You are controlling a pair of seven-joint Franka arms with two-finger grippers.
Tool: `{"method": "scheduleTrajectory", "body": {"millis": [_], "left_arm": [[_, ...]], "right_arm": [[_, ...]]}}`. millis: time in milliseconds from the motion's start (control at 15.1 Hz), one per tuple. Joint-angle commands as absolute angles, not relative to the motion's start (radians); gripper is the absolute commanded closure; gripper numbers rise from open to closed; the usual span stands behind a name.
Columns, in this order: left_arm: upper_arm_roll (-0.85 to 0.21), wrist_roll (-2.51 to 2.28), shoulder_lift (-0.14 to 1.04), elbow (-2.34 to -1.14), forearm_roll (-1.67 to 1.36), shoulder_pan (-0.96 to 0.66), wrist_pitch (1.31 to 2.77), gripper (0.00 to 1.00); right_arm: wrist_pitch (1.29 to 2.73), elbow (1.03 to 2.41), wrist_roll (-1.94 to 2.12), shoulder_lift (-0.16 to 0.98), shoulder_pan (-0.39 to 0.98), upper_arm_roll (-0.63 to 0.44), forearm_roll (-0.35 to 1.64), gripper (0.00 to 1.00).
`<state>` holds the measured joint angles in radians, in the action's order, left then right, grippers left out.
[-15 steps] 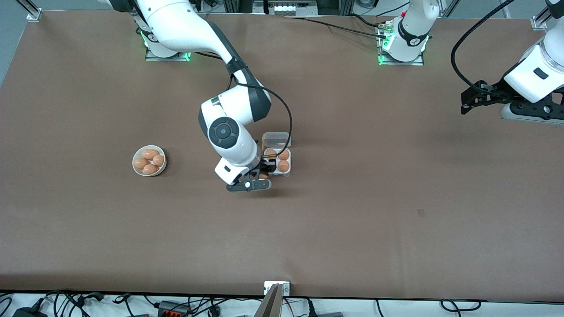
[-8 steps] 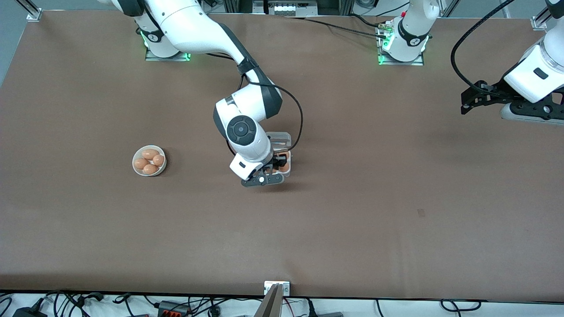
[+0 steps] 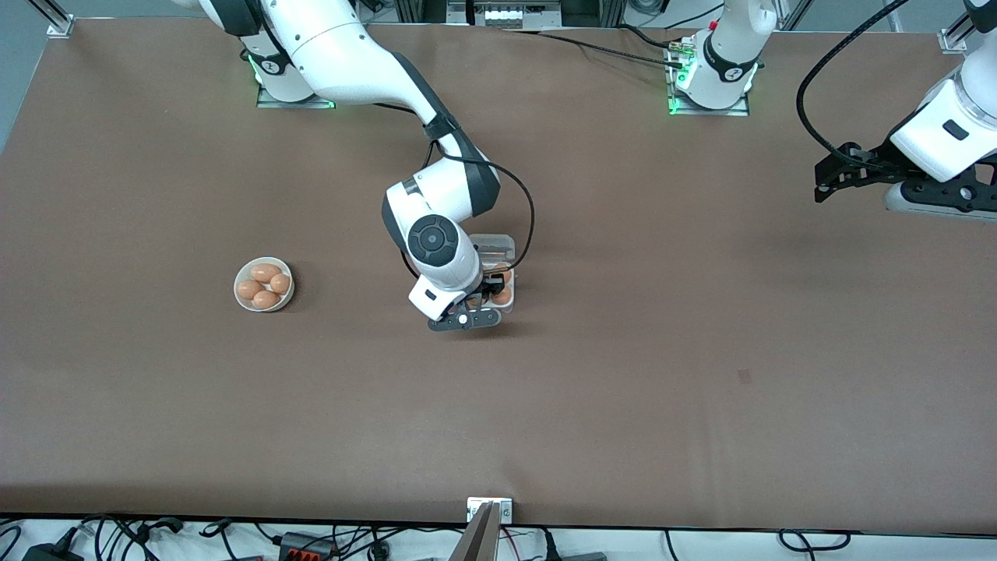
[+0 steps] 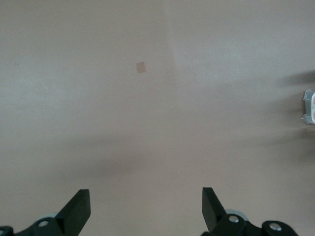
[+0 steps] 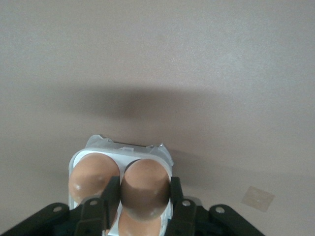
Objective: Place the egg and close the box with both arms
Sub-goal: 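Lower the held egg into the empty carton slot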
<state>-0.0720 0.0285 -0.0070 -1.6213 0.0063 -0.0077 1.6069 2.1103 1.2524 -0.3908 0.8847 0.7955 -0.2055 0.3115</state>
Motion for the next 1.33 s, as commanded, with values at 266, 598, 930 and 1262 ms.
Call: {"method": "scheduleTrajectory", "body": {"millis": [266,598,930,1262], "left_arm": [[-0.074,0.041,-0.009,-1.605,0.009,-0.005,1.586,0.0],[-0.074,0.041,-0.009,-1.605,0.009,-0.005,1.588,0.0],[-0.074,0.043,-0.008,-1.605,0.009,-0.005,1.591,0.0],[-0.074,0.044,-0.008,-1.605,0.009,-0.005,1.591,0.0]], "right_arm": [[2.109,1.259,-0.353,0.894,0.79,-0.207,0.305,0.92],[2.1,1.259,-0.353,0.894,0.795,-0.206,0.308,0.92],[2.097,1.262,-0.356,0.894,0.787,-0.206,0.318,0.71],[2.083,1.262,-0.364,0.893,0.787,-0.206,0.318,0.53]]}}
